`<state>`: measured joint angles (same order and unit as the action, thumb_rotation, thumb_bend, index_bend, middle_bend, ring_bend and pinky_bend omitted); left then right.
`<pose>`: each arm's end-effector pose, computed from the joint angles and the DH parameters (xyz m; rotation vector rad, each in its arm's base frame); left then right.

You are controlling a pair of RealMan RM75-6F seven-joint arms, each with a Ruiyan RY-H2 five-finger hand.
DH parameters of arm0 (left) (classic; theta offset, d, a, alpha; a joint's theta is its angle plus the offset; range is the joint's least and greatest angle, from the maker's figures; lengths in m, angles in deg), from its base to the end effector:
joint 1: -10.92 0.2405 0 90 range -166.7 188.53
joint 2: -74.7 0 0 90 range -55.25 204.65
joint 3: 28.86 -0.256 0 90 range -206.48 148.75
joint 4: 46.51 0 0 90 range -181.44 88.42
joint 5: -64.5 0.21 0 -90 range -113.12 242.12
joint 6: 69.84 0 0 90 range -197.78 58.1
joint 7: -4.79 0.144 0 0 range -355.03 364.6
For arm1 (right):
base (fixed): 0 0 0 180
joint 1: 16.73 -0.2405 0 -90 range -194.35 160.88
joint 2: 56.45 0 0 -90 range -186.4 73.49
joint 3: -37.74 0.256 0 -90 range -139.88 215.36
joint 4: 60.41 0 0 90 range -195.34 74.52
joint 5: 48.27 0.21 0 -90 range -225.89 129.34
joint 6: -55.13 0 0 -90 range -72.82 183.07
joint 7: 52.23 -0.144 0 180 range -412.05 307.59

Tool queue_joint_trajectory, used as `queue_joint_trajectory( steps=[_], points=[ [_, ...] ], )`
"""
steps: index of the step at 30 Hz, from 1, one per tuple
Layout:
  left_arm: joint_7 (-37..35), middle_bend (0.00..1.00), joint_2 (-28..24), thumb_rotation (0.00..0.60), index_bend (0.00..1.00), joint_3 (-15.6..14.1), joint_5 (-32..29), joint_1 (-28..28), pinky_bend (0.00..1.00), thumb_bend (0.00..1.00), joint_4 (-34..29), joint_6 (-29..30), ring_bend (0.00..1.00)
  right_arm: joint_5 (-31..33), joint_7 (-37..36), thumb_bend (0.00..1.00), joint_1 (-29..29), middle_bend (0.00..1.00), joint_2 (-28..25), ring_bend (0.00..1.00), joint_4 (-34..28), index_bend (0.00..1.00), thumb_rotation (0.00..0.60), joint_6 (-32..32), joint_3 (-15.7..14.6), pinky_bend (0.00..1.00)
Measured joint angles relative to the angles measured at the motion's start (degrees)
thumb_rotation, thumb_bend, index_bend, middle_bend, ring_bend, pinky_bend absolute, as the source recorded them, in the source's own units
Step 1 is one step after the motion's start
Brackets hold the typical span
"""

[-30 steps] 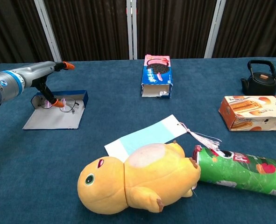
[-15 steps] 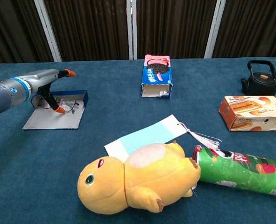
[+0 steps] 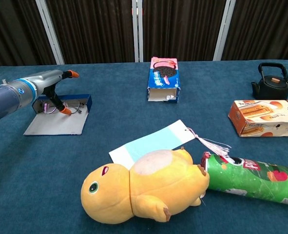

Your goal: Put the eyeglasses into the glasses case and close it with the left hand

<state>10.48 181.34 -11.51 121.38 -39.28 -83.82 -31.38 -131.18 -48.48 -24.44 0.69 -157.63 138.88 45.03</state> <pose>-0.2184 0.4470 -0.0367 -1.5703 -1.0985 -0.7368 -0.2922 -0.2107 0.2003 1.3731 -0.7764 0.8901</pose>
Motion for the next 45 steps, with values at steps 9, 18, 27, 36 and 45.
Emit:
queue_joint_trajectory(
  steps=[9,18,27,36,45],
  points=[
    [-3.7,0.0,-0.2,0.6,0.0,0.3,1.8,0.4,0.0,0.01,1.3,0.4,0.0,0.0,0.2,0.0,0.0,0.0,0.1,0.0,0.1,0.0,0.6,0.0,0.0,0.0],
    [-5.7,0.0,-4.8,0.6,0.0,-1.2,5.2,3.2,0.0,0.01,-6.8,3.5,0.0,-0.8,-0.3,0.0,0.3,0.0,-0.3,0.0,-0.5,0.0,0.6,0.8,-0.2,0.0],
    [-5.5,0.0,-15.2,0.6,0.2,-4.8,9.5,10.1,0.0,0.02,-24.9,11.7,0.0,-1.7,-1.6,0.0,0.6,0.0,-0.9,0.0,-0.9,0.0,0.6,1.3,-0.4,0.0],
    [-0.6,0.0,-21.4,0.6,0.31,-9.6,10.5,16.9,0.0,0.17,-35.3,17.6,0.0,-2.1,-2.8,0.0,0.6,0.0,-1.3,0.0,-0.9,0.0,0.6,1.3,-0.5,0.0],
    [-0.5,0.0,-17.2,0.6,0.32,-10.0,11.0,16.9,0.0,0.19,-31.8,17.5,0.0,-2.3,-3.3,0.0,0.7,0.0,-1.5,0.0,-0.8,0.0,0.6,1.4,-0.5,0.0]
  ],
)
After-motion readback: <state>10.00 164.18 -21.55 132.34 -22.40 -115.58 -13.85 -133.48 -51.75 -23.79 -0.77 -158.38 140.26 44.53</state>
